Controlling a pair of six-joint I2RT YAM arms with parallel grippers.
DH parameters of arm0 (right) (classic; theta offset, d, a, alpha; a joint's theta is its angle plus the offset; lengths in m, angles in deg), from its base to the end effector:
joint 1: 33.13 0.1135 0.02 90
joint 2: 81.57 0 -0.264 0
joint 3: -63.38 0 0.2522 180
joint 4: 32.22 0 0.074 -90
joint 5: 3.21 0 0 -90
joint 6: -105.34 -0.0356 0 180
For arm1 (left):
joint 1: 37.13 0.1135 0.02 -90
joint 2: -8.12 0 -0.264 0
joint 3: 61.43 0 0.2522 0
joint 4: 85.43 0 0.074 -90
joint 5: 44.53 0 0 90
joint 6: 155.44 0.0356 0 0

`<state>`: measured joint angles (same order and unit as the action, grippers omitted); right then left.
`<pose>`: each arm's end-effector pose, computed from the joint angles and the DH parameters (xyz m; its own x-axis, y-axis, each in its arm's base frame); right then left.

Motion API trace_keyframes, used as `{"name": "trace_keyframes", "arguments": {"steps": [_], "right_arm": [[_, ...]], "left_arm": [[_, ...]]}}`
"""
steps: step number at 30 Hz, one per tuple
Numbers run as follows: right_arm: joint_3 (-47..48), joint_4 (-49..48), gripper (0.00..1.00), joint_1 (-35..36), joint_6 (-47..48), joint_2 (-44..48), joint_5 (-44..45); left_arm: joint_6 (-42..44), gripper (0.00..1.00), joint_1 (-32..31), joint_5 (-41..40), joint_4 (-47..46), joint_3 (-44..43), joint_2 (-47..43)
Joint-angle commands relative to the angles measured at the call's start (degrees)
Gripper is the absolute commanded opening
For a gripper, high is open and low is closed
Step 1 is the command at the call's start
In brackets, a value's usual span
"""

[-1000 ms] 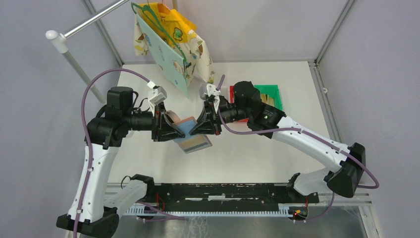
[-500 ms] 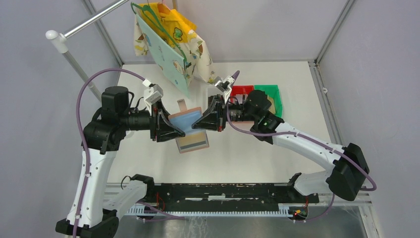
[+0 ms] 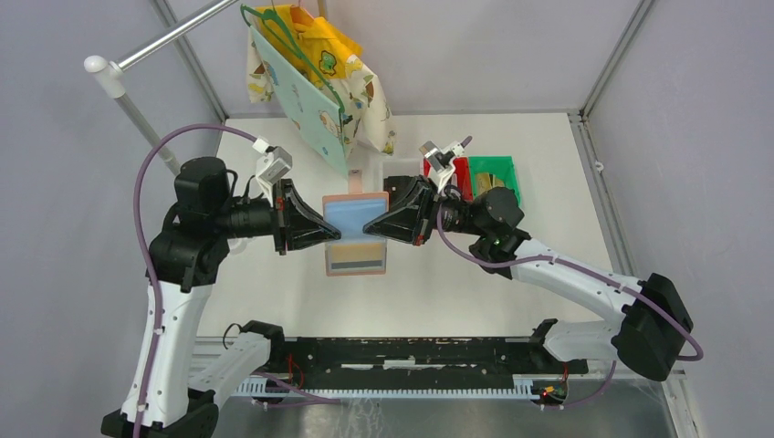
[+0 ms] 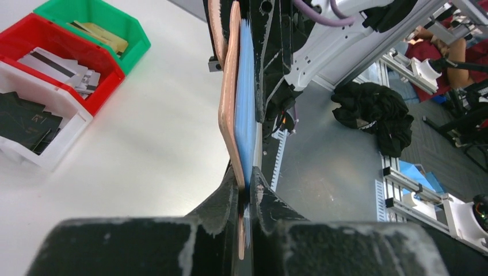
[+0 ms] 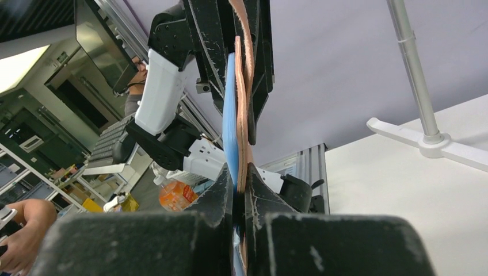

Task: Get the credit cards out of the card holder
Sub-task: Remove the credit card from the card holder.

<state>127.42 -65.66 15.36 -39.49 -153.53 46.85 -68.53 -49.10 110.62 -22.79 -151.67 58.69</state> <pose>0.1681 0.2244 0.3734 -0.6187 0.2466 -0.7459 -0.7853 -0.2209 0.5784 0.1189 -0.0582 0.4437 -0.4300 0.0680 -0.9003 0.8826 0.2418 -0.4032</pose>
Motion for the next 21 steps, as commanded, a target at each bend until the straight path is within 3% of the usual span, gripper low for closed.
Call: {"name": "trace_keyframes", "arguments": {"steps": [1,3,8,11,12,18,19,21], "right_arm": [[-0.2,-6.8,0.06,1.3,-1.6,0.9,0.9],[-0.6,-7.0,0.06,1.8,-1.7,0.6,2.1],[-0.6,-9.2,0.0,2.9,-3.2,-0.5,4.6],[-0.4,-10.7,0.0,3.2,-4.1,-1.4,4.9],[-0.4,-10.9,0.0,3.4,-4.3,-1.6,4.8],[0.3,-11.1,0.02,4.3,-4.5,-3.0,4.2],[0.3,-11.2,0.05,4.4,-4.6,-3.3,4.0],[-0.3,-11.6,0.26,4.5,-4.7,-3.6,3.7]], "left_arm": [[-7.3,0.08,0.2,2.4,-7.5,0.3,-1.0],[-9.1,0.09,0.2,2.9,-8.5,1.2,-1.1],[-10.4,0.33,0.1,3.7,-9.5,3.2,-1.4],[-11.1,0.35,0.1,4.0,-9.9,3.3,-1.4],[-11.1,0.34,0.2,4.1,-10.2,3.3,-1.4],[-11.4,0.05,0.2,4.4,-10.9,3.8,-1.5],[-11.7,0.02,0.2,4.4,-11.2,4.0,-1.5],[-12.4,0.02,0.2,4.4,-11.9,4.4,-1.5]]}}
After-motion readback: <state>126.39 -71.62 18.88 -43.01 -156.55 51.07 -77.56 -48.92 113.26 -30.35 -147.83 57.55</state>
